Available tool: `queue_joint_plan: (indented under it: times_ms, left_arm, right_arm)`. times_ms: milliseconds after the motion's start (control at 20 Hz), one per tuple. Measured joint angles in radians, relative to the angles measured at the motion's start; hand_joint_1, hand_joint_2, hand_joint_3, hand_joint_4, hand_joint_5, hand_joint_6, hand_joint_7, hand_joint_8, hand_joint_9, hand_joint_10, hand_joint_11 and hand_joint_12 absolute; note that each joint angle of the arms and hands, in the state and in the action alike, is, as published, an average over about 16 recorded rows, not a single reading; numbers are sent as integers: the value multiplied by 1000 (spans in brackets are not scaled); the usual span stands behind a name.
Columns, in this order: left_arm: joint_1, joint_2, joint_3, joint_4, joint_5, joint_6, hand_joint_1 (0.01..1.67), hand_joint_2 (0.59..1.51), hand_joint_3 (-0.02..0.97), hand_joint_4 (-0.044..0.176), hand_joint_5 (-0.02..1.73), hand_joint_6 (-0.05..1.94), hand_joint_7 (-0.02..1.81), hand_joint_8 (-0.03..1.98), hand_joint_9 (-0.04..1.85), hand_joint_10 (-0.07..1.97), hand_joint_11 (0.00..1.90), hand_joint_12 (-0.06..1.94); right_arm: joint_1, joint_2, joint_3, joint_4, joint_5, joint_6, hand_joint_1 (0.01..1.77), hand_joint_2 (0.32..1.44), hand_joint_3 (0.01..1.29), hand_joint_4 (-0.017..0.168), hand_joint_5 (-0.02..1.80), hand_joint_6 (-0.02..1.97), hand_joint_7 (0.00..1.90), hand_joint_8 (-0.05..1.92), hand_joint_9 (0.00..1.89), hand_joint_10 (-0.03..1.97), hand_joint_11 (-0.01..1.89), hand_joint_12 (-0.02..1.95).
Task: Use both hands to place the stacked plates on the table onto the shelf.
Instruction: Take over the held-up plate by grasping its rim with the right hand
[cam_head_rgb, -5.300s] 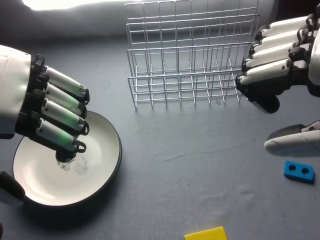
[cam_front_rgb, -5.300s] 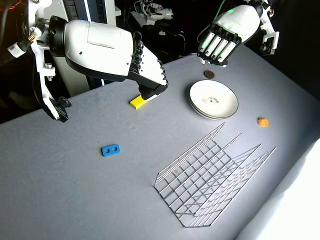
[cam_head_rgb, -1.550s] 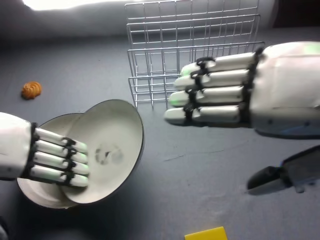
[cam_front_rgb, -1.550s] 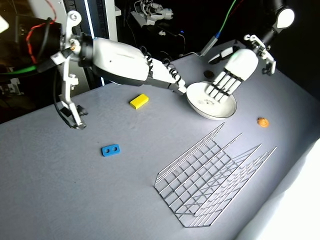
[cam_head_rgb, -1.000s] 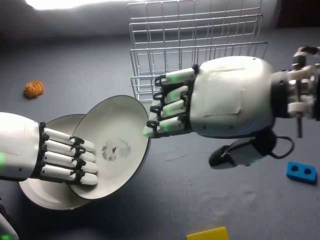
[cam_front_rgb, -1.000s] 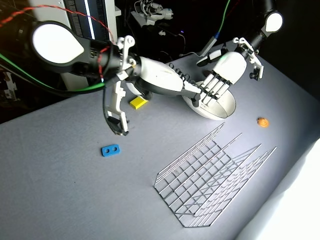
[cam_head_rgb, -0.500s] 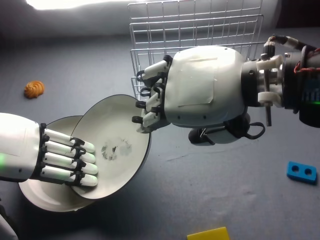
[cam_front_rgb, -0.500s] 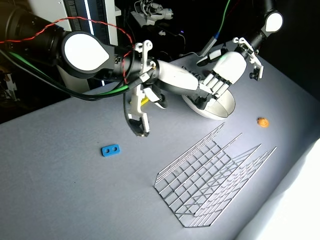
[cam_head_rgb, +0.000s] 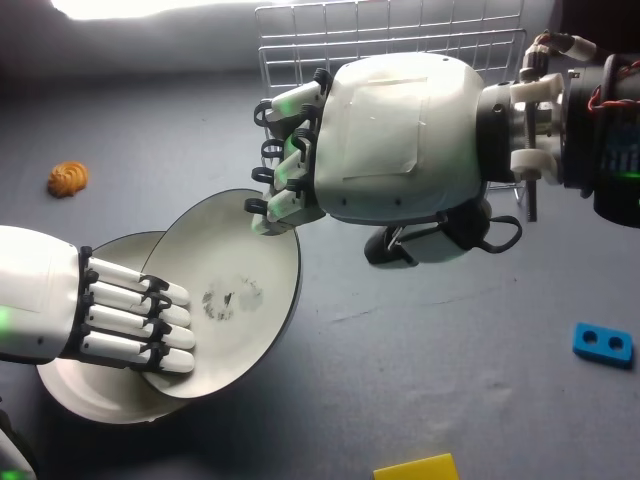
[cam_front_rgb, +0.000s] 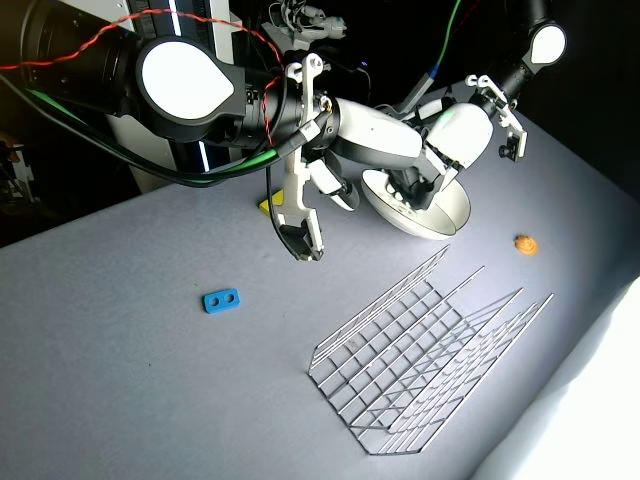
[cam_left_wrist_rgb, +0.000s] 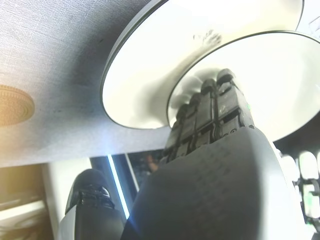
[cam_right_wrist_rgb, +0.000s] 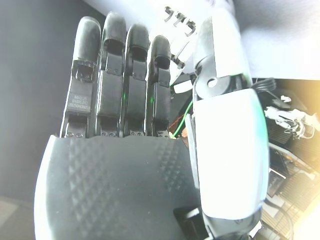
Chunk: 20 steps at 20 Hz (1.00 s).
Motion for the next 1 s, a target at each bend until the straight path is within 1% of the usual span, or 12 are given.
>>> queue_joint_plan:
  times_ms: [250,550,750,1000]
  left_arm:
    - [0,0,1,0,0,0,13,1016,21,-8,-11,-27,-13,-24,9,5,16,-11]
    - [0,0,2,1,-1,0,13,1013,20,-8,-10,-27,-13,-25,8,5,16,-11]
    - [0,-1,3,1,-2,0,13,1011,20,-8,-10,-27,-13,-24,8,5,15,-11]
    - [0,-2,6,1,-4,-1,13,1011,20,-8,-11,-28,-13,-24,7,5,15,-11]
  right_arm:
    - [-5,-26,5,0,-1,-22,1000,1022,16,7,460,21,508,16,516,11,149,1000]
    - [-26,-90,47,0,-10,-58,930,1022,16,7,255,21,275,16,282,6,36,779]
    - [-43,-148,94,0,-16,-81,954,1012,16,7,149,21,149,15,161,6,12,602]
    - [-61,-221,165,0,-21,-99,1011,991,16,7,68,21,56,15,83,6,12,436]
